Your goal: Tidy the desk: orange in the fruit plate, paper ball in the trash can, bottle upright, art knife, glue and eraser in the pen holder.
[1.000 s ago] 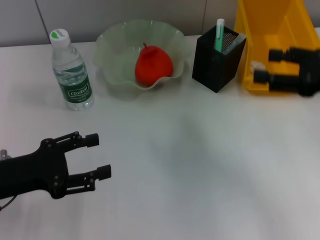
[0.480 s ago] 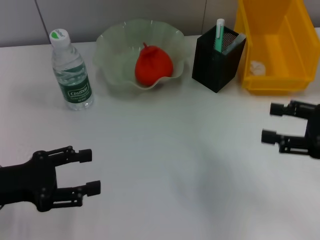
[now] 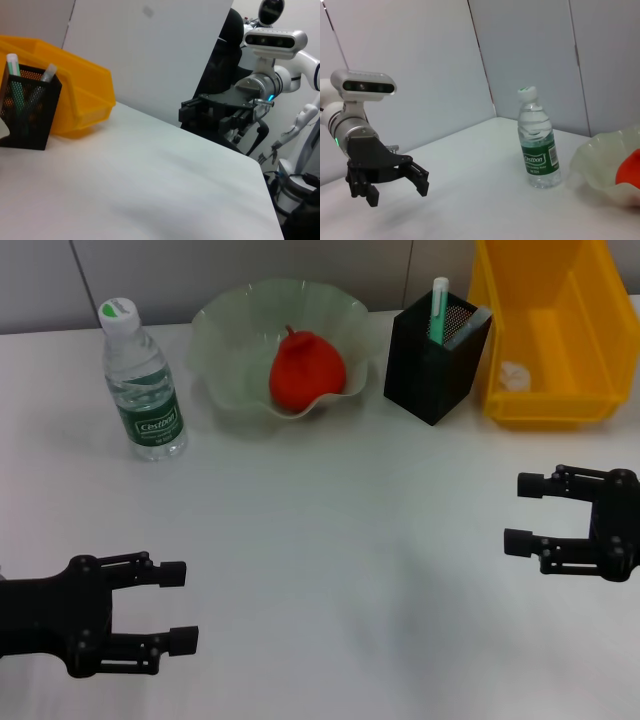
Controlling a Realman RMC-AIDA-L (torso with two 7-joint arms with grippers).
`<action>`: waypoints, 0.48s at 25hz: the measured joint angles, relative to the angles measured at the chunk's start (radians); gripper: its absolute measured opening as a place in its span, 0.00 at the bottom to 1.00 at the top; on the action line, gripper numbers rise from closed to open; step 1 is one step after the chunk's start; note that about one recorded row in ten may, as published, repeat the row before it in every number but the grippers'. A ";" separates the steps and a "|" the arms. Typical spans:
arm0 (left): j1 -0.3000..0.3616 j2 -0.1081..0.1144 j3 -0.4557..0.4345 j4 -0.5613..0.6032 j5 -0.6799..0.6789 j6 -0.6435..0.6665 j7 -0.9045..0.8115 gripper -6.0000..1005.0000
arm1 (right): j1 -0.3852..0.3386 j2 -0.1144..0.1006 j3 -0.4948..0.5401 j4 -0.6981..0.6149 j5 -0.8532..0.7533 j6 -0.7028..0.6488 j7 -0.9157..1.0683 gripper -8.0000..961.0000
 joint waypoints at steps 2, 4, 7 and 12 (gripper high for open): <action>-0.001 0.000 0.000 0.000 0.003 -0.001 -0.001 0.82 | 0.008 0.001 -0.001 0.010 -0.004 0.003 -0.006 0.82; -0.002 0.003 -0.002 0.000 0.007 -0.005 -0.003 0.82 | 0.023 0.002 -0.002 0.031 -0.018 0.004 -0.010 0.82; -0.002 0.008 -0.007 0.001 0.008 -0.006 -0.004 0.82 | 0.060 0.002 -0.003 0.062 -0.059 0.006 -0.018 0.82; -0.003 0.019 -0.001 0.002 0.009 -0.005 -0.016 0.82 | 0.097 0.004 -0.003 0.091 -0.093 0.013 -0.031 0.82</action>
